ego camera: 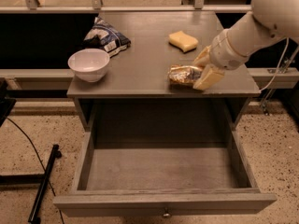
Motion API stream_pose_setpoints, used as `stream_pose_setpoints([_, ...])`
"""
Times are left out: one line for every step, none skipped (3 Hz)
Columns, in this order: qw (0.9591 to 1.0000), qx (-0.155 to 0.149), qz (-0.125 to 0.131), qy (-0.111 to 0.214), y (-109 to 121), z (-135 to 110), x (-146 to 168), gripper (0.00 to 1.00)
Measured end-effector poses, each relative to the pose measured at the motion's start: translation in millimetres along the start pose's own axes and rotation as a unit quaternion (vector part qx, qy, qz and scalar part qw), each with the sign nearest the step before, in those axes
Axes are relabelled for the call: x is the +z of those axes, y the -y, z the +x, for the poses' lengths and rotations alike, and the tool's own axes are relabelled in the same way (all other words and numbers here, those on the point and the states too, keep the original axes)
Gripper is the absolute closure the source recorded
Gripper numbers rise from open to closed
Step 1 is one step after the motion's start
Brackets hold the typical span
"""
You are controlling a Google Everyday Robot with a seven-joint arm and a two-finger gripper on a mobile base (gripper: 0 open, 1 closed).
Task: Pick orange can from top drawer and place on counter
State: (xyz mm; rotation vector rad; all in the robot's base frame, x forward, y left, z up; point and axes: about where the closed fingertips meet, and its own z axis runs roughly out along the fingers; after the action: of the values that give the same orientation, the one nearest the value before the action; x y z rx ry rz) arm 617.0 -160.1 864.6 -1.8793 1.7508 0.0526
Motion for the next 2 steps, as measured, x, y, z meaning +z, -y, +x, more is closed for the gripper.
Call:
stream_pose_setpoints([0.9999,-0.007,0.002,0.008,13.8,-11.7,17.8,0.85])
stream_pose_setpoints([0.9999,-0.007,0.000,0.008,12.7,-12.0,19.4,0.62])
